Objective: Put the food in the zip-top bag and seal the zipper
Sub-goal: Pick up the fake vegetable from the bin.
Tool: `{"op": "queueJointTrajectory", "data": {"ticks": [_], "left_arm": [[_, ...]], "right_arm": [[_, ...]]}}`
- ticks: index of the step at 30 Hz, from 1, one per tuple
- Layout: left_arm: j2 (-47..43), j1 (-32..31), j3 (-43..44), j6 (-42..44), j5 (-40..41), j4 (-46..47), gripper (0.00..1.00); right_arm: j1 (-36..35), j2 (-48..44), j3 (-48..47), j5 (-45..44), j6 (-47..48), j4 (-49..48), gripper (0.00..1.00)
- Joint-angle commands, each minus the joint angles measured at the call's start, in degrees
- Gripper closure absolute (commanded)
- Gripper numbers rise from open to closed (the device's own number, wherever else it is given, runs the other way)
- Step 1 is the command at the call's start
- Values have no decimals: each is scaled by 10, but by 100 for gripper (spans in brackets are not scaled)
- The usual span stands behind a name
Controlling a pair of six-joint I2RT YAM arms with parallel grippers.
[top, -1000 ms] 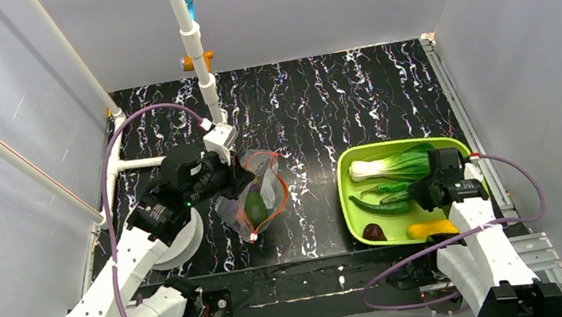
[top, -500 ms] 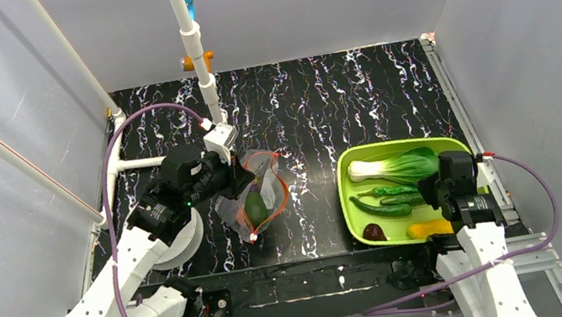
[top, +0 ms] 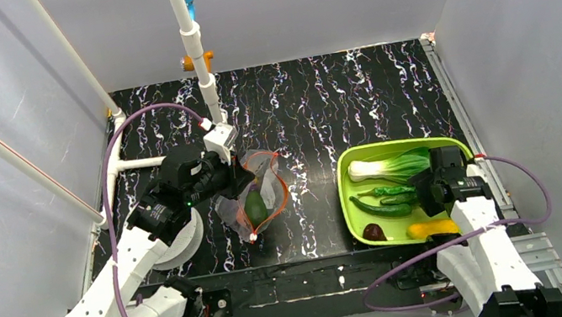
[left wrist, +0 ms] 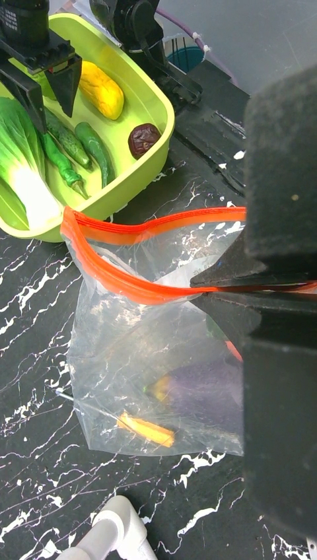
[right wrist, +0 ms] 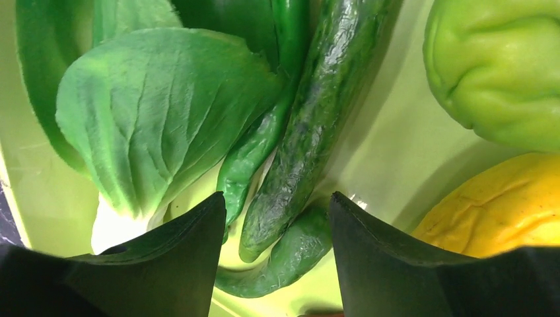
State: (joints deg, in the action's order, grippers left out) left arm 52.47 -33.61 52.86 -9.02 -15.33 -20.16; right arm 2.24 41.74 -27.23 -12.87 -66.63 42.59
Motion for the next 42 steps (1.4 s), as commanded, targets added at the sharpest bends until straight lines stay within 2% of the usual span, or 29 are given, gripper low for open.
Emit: {"op": "queueJointTrajectory", "data": {"ticks": [1, 5, 10, 14, 17, 23, 28, 33, 36, 42], "left_arm": [[0, -2, 1, 1, -6, 3, 100], [7, -2, 2, 0, -8, 4, 100], [5, -3, 0, 1, -1, 3, 100], [9, -2, 3, 1, -5, 3, 100], [12, -2, 5, -2, -14, 2, 100], [21, -2, 6, -4, -17, 3, 100], [14, -2, 3, -1, -4, 1, 100], [13, -2, 5, -1, -7, -1, 100], [12, -2, 5, 1, -2, -2, 100], [7, -3, 4, 3, 4, -3, 100]], "right_arm": [[3, 20, 7, -12, -23, -16, 36], [3, 44, 15, -3, -23, -28, 38], [3, 41, -3, 8, 28, -27, 39], [3, 5, -42, 34, 83, -9, 34], [2, -3, -61, 79, 89, 28, 33], [-44, -17, -26, 178, -15, 64, 34], [-137, -12, -24, 146, -92, 50, 34], [-201, 63, -36, 134, -135, 43, 36], [-214, 90, -25, 129, -164, 25, 37], [-214, 116, 9, 51, -209, -48, 38]]}}
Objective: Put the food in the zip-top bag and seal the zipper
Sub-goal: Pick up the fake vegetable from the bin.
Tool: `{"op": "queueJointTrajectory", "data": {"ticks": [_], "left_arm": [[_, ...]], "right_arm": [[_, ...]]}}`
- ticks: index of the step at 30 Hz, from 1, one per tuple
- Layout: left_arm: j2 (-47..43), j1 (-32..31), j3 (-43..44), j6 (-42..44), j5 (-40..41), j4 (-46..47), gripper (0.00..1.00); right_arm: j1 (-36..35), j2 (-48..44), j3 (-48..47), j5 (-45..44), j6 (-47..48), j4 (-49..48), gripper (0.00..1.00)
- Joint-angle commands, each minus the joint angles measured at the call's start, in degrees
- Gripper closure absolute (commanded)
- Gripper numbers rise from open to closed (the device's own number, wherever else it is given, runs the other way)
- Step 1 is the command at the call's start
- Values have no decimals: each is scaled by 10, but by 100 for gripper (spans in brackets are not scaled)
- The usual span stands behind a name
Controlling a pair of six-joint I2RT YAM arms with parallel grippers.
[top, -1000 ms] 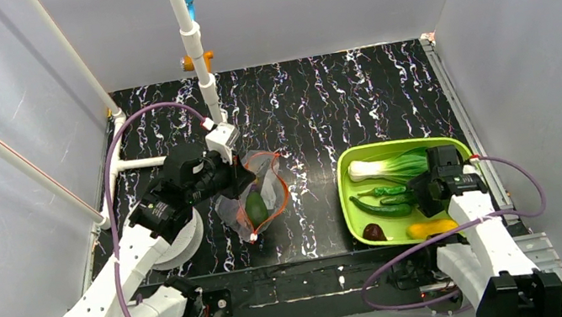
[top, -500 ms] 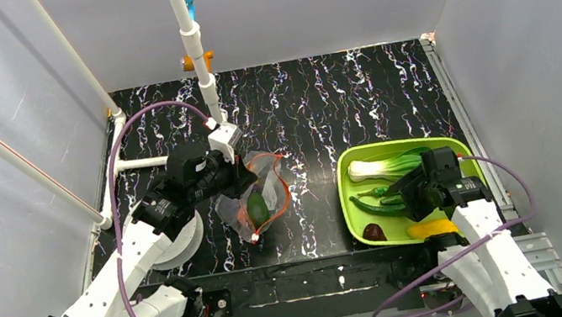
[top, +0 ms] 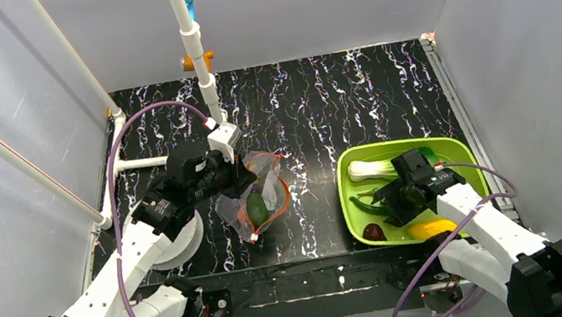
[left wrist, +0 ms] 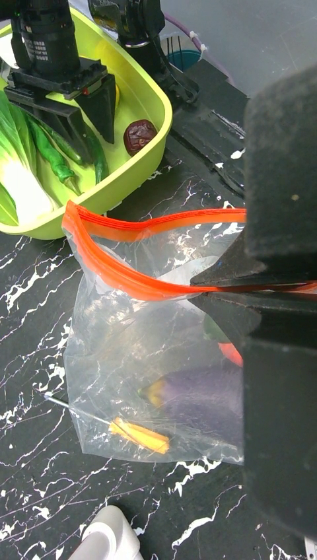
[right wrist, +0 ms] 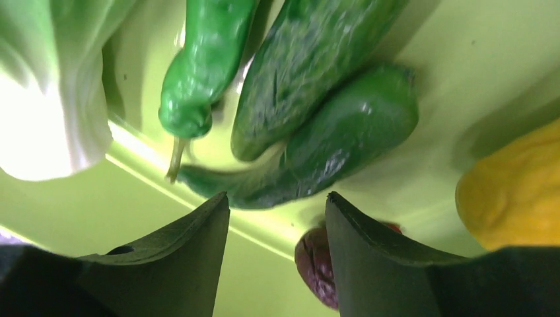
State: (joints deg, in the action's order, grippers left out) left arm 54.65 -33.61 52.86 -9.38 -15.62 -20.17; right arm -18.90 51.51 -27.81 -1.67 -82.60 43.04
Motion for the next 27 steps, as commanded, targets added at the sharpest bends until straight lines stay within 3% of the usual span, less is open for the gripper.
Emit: {"op": "queueJointTrajectory", "data": {"ticks": [1, 9, 13, 23, 25, 27], "left_arm": [[-14, -2, 4, 7, 7, -3, 100], [-14, -2, 5, 7, 3, -4, 100], [-12, -2, 6, 6, 3, -5, 100], [-5, -2, 7, 6, -1, -6, 100], [-6, -2, 6, 5, 1, -4, 100], [-5, -2, 6, 5, 1, -3, 100]], "right_arm": [[-3, 31, 15, -62, -51, -60, 38], [-3, 139, -26, -61, -28, -50, 40], [-3, 140, -27, -52, -20, -41, 59], [-3, -81, -39, -109, -14, 58, 76], [-3, -130, -31, -110, 9, 32, 79], [-3, -166, -13, -84, 92, -52, 81]]}}
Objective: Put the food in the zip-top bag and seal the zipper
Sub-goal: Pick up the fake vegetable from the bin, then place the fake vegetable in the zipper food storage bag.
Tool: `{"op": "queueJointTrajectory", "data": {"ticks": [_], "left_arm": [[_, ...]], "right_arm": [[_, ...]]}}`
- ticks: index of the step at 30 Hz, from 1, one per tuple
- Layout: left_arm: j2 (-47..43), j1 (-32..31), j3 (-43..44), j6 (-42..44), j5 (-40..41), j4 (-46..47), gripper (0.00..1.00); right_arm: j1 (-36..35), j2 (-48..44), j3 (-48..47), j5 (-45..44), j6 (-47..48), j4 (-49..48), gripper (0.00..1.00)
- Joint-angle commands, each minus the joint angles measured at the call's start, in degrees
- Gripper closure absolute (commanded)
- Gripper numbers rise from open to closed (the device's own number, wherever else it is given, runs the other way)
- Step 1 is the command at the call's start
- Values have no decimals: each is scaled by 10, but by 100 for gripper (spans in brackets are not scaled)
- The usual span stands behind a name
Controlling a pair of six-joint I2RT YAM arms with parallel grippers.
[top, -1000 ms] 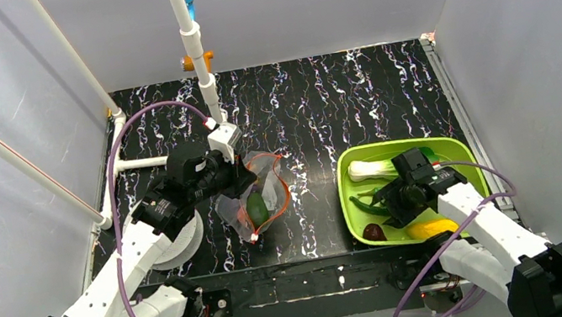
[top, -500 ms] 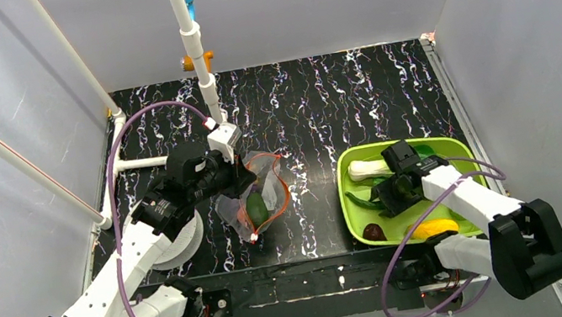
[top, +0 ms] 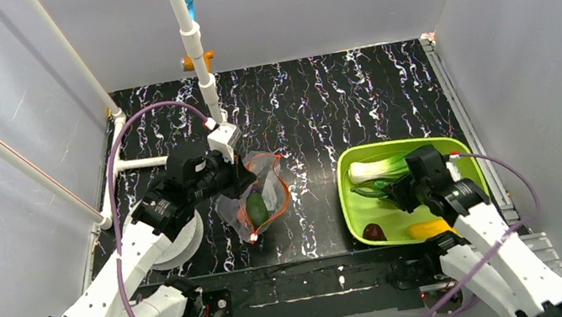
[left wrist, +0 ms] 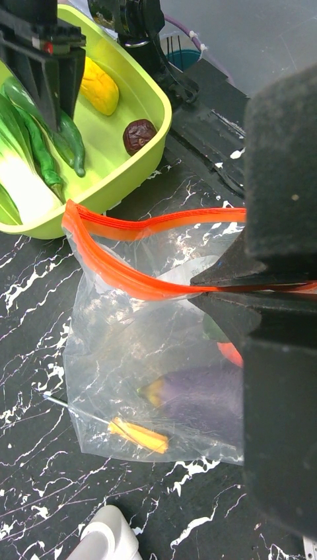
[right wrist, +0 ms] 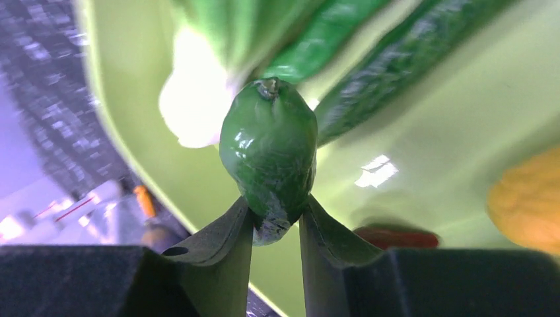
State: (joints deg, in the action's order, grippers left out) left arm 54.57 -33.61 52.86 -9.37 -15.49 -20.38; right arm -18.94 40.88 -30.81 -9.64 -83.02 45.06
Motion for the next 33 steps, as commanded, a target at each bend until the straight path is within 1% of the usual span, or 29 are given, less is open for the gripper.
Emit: {"op": "queueJointTrajectory", "data": {"ticks": [1, 3, 6, 9, 11, 15, 19, 21, 23, 27, 30, 33], "left_arm": [[-3, -2, 5, 4, -2, -1, 100], [0, -2, 6, 4, -3, -1, 100], [-1, -2, 6, 5, -1, -3, 100], [-2, -2, 5, 5, 0, -3, 100], [-4, -2, 6, 5, -2, -2, 100], [-7, -2, 6, 5, -2, -2, 100], [-17, -2, 5, 7, 5, -3, 100], [-23, -2, 4, 7, 7, -4, 100], [-28, -2, 5, 8, 9, -3, 100], [-40, -3, 2, 8, 9, -1, 100], [-48, -3, 1, 8, 9, 1, 100], [-55, -3, 0, 7, 8, 4, 100]], "right_arm": [[-2, -69, 22, 12, 142, -103, 82], [-2, -70, 11, 56, 214, -143, 82], [-2, -51, -19, 169, 301, -212, 83], [-10, -34, -48, 241, 340, -289, 82], [-31, -13, -78, 280, 365, -334, 83], [-138, 67, -160, 290, 410, -369, 82], [-252, 174, -240, 304, 452, -392, 79], [-291, 233, -280, 319, 463, -389, 77], [-326, 298, -326, 316, 472, -367, 76], [-357, 364, -376, 311, 478, -345, 76], [-360, 386, -371, 311, 468, -364, 74], [-361, 412, -382, 317, 460, -354, 72]]}}
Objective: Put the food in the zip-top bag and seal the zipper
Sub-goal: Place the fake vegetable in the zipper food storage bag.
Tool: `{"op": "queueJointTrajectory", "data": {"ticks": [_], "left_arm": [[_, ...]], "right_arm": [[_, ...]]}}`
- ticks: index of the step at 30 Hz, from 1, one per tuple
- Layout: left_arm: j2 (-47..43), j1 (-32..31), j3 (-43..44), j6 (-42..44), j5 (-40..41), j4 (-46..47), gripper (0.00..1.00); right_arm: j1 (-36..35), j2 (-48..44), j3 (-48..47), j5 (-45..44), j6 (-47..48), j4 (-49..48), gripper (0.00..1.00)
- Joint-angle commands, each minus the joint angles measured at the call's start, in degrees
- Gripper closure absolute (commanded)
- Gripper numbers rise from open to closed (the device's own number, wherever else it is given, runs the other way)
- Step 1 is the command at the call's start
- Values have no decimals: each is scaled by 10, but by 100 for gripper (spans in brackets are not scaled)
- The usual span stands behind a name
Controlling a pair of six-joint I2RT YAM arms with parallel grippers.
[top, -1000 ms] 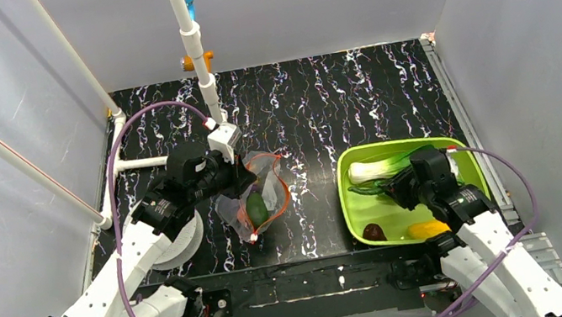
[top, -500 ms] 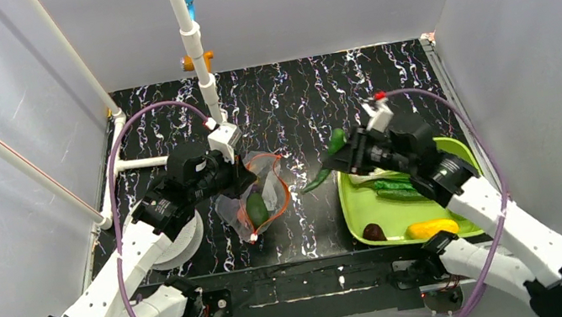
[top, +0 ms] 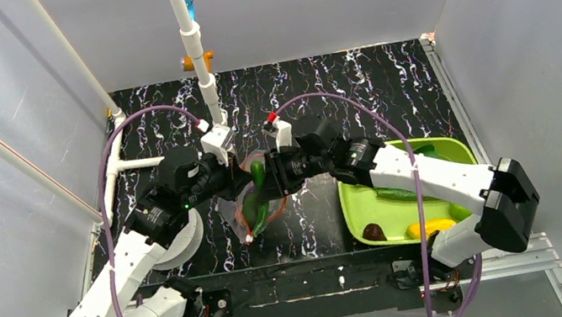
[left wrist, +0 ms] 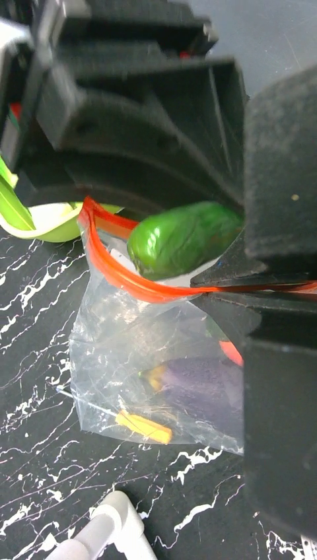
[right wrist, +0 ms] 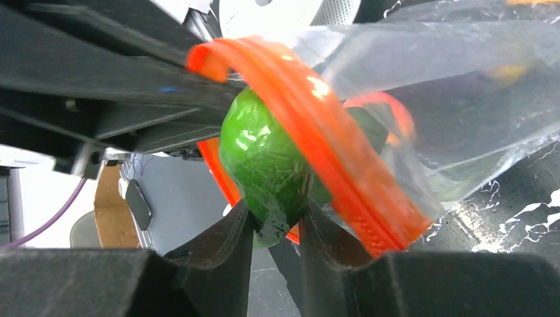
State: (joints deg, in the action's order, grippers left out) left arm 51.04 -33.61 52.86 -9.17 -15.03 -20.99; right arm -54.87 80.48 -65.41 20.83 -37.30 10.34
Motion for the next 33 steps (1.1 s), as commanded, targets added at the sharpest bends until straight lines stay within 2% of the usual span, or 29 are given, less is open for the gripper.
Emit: {"op": "queueJointTrajectory", "data": {"ticks": [1, 16, 20, 25, 27, 29, 33], "left_arm": [[-22, -2, -1, 5, 3, 10, 100], [-33, -2, -6, 4, -7, 20, 100], [-32, -2, -6, 3, -6, 20, 100], [-32, -2, -7, 3, -5, 21, 100], [-30, -3, -7, 3, -5, 21, 100], [-28, -2, -7, 2, -6, 21, 100], [-26, -2, -6, 3, -8, 20, 100]], "right_arm": [[-2, 23, -40, 11, -1, -3, 70], [9, 59, -72, -127, -78, 99, 39], [23, 36, -49, -146, -89, 96, 35], [26, 23, -52, -165, -82, 104, 35], [26, 21, -50, -156, -73, 90, 41], [25, 23, -49, -126, -65, 71, 51], [13, 34, -67, -94, -72, 57, 82]]}}
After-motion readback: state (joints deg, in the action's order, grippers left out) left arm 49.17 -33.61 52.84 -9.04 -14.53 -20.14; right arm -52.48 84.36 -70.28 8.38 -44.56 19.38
